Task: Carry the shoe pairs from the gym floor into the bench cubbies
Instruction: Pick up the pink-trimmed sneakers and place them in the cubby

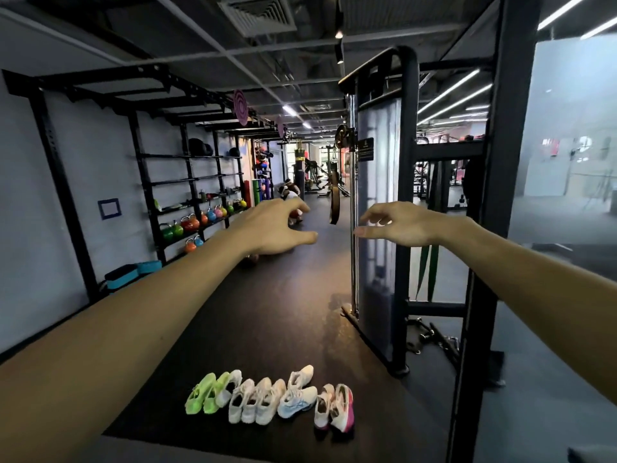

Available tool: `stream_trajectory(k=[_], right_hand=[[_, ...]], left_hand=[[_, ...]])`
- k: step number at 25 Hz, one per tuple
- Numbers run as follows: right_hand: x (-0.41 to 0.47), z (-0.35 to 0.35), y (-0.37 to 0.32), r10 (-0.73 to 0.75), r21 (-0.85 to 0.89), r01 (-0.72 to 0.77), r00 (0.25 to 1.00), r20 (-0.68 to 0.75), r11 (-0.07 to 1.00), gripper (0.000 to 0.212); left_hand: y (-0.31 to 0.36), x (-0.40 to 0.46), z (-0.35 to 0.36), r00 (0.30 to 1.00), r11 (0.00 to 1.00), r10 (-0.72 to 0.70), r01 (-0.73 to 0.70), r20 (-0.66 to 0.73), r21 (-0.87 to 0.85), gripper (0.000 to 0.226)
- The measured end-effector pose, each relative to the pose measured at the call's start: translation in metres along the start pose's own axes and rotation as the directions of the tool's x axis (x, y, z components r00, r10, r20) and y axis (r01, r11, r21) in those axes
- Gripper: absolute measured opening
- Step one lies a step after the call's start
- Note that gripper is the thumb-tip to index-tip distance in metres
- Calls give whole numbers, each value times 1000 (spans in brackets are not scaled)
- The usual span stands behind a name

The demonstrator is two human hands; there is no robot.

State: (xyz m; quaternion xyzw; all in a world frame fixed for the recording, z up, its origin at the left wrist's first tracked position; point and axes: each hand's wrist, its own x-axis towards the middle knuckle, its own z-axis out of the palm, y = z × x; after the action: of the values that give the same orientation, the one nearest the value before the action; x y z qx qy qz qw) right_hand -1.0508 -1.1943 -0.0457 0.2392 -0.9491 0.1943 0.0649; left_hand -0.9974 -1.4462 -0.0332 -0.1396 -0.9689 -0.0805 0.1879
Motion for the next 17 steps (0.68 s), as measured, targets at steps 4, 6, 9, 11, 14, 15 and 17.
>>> stream_trajectory(k=[4, 6, 9, 11, 14, 15, 17], right_hand=[[98, -1, 46, 24, -35, -24, 1000, 0, 999, 68], [143, 5, 66, 29, -38, -28, 1000, 13, 999, 73], [202, 17, 95, 39, -45, -39, 999, 13, 998, 75], [245, 29, 119, 62, -49, -61, 998, 32, 997, 73], [313, 50, 155, 94, -48, -92, 995, 41, 995, 70], [335, 55, 165, 113, -47, -111, 993, 41, 993, 69], [369, 65, 185, 142, -65, -138, 989, 47, 988, 69]], left_hand=[[-37, 99, 30, 1000, 1000, -10, 10, 18, -14, 62], [-57, 144, 52, 999, 999, -8, 10, 53, -47, 61], [-86, 205, 83, 997, 999, -7, 11, 77, -50, 61], [-109, 251, 110, 996, 999, -1, 6, 88, -53, 62], [-147, 322, 154, 996, 996, 49, -43, 74, -75, 62], [-159, 347, 167, 995, 994, 60, -53, 78, -92, 61], [-179, 387, 189, 992, 992, 73, -60, 107, -114, 63]])
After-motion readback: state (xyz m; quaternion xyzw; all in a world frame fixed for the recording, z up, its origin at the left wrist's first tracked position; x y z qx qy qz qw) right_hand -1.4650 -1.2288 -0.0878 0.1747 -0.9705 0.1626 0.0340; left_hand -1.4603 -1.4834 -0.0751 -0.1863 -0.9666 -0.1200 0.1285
